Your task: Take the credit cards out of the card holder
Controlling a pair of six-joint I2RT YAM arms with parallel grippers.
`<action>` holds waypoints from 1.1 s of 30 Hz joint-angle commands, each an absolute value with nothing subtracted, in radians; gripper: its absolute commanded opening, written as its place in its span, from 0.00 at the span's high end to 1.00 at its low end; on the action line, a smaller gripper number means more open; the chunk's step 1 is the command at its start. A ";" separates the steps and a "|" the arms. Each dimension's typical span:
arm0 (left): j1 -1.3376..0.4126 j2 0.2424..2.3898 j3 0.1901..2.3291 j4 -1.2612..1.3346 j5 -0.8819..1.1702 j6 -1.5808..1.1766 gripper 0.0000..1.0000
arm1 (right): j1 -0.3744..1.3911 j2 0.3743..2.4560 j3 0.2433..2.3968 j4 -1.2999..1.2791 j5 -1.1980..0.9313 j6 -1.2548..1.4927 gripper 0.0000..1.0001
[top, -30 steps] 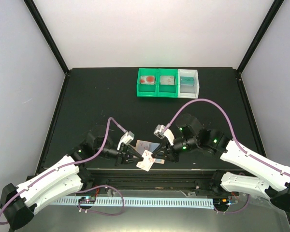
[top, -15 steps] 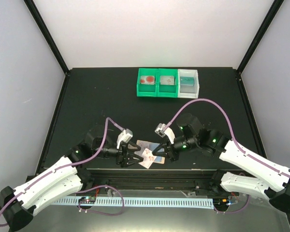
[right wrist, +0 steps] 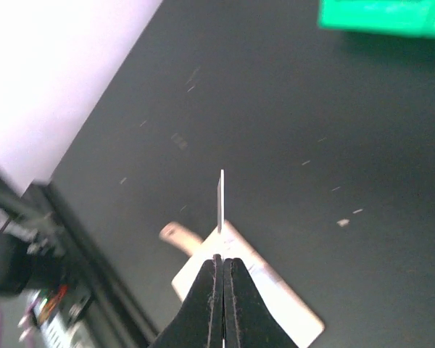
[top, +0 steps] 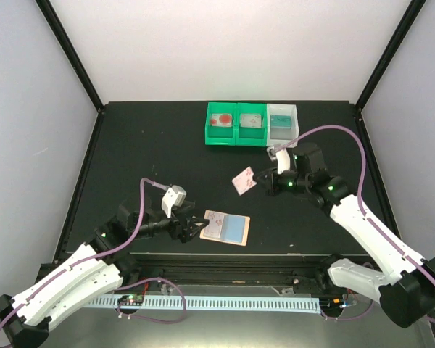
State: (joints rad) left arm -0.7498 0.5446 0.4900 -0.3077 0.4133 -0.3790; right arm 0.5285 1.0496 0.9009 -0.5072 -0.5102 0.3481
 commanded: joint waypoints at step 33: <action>-0.750 0.704 0.451 -0.141 0.307 -0.318 0.01 | 0.205 2.157 1.745 -0.133 -0.352 0.607 0.99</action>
State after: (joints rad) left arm -0.7494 0.7071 0.4416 -0.1890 0.3206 -0.3531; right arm 0.2070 2.1021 1.6718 -0.2237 -0.2962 0.5549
